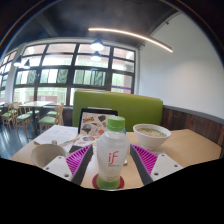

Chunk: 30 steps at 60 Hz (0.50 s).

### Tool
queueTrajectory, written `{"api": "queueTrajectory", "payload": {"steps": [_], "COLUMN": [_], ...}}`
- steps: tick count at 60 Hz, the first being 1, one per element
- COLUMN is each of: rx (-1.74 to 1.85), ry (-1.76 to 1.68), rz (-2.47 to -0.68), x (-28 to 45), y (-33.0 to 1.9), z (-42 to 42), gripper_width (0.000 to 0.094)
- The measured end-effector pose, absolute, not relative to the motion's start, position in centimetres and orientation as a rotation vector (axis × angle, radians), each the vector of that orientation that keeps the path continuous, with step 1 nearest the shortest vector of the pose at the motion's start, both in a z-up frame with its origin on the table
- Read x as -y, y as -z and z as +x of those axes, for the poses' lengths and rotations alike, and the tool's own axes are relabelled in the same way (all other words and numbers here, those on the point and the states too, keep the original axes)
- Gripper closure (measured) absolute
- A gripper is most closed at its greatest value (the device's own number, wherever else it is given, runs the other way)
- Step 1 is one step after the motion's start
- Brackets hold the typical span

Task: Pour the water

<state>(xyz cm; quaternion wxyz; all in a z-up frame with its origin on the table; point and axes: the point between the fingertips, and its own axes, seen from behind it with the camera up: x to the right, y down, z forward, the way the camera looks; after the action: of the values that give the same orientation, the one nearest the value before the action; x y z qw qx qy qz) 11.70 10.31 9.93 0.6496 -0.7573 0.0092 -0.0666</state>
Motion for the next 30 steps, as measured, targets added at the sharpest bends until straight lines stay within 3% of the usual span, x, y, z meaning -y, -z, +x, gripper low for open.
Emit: {"api": "queueTrajectory", "payload": {"steps": [14, 30], "rx": [-0.138, -0.14], "ry": [0.127, 0.077], "rz": [-1.693, -1.692], "x": [-2.3, 8.9], "y": [-12.9, -14.0], "z": [12.1, 9.7], "gripper_width": [0.011, 0.0113]}}
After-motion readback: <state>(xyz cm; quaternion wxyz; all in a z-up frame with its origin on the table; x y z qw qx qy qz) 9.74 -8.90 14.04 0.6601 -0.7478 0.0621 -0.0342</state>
